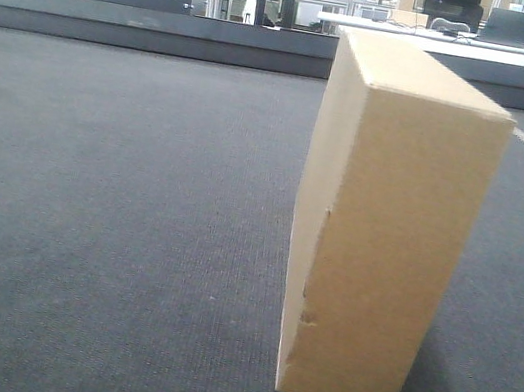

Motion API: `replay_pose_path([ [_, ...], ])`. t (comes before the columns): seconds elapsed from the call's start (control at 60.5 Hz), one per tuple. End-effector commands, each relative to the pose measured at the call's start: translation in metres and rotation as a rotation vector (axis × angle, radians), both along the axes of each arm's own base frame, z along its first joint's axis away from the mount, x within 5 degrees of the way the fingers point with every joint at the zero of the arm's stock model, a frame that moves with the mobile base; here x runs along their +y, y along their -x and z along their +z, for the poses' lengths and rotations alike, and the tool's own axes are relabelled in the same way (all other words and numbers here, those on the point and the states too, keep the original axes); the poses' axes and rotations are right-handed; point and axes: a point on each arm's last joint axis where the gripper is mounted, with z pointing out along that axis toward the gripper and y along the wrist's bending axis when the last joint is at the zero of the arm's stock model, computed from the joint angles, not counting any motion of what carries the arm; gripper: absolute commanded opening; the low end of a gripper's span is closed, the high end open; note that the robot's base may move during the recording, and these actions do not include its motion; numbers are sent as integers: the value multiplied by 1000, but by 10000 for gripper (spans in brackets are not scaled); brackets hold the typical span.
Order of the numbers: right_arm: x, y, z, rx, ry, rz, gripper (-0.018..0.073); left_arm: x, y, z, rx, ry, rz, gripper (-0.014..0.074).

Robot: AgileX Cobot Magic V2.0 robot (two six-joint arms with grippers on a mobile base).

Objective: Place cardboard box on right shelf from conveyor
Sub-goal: 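Lower the right gripper toward the upright cardboard box on the conveyor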

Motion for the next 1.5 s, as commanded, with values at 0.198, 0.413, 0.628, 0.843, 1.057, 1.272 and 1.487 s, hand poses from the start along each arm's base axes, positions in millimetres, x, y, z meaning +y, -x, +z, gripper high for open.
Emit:
replay_pose_path([
  [0.198, -1, 9, 46, -8, -18, -4, 55, 1, 1, 9, -91, 10, 9, -119],
  [0.413, 0, 6, 87, 227, -22, -5, 55, 1, 1, 9, -91, 10, 9, -119],
  [0.628, 1, -13, 111, 507, -26, -1, 55, 1, 1, 9, -91, 10, 9, -119],
  [0.843, 4, -46, 125, 678, -41, 11, 55, 1, 1, 9, -91, 10, 9, -119],
  [1.057, 8, -90, 135, 830, -49, 22, 57, 1, 1, 9, -91, 10, 9, -119],
  [1.272, 14, -138, 154, 876, -68, 6, 86, 1, 1, 9, -91, 10, 9, -119],
  [1.487, 37, -168, 170, 985, -59, 10, 566, 1, 1, 9, -91, 10, 9, -119],
])
